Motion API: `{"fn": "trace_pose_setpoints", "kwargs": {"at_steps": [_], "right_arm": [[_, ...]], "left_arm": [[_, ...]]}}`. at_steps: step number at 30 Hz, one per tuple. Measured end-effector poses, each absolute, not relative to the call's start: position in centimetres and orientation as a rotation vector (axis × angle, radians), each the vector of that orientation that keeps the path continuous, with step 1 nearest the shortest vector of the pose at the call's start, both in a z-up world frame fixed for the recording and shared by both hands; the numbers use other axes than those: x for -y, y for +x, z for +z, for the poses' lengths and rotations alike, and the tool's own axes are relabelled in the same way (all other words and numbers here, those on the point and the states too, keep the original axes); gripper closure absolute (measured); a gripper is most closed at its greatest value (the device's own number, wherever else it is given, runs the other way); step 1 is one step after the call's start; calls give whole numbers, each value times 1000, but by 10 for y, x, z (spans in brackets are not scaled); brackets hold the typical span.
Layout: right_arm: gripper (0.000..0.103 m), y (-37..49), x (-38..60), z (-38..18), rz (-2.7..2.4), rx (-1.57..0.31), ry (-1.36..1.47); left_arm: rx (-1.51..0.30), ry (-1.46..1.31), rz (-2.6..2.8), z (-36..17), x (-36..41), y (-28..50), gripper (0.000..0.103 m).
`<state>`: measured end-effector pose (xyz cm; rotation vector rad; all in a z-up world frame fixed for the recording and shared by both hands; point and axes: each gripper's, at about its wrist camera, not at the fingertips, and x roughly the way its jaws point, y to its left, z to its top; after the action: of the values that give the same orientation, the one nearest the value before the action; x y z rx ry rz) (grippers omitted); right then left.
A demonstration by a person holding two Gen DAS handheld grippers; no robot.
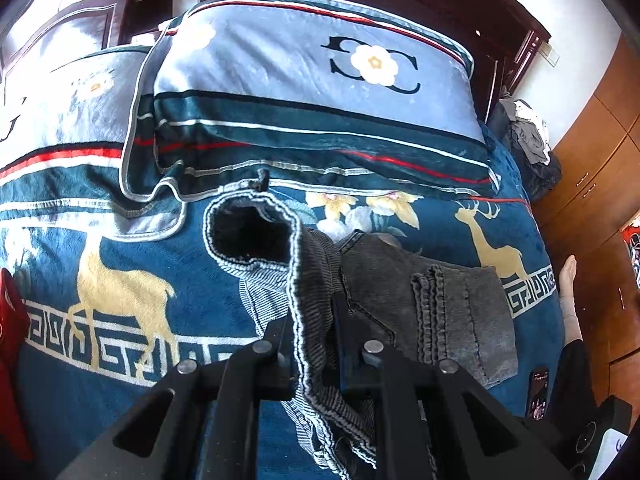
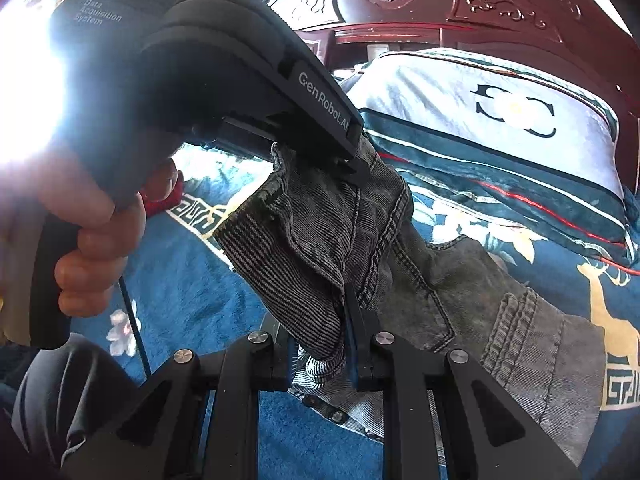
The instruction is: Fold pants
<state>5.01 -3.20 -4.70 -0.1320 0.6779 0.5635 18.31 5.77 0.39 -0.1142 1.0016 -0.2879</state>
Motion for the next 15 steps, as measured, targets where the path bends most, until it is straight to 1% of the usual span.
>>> {"fn": "trace_pose_setpoints", "kwargs": {"at_steps": [15], "right_arm": [[86,46,61,-40,536,-666,-66]], "left_arm": [[-992,-67,-312,17,-20,180,88]]}}
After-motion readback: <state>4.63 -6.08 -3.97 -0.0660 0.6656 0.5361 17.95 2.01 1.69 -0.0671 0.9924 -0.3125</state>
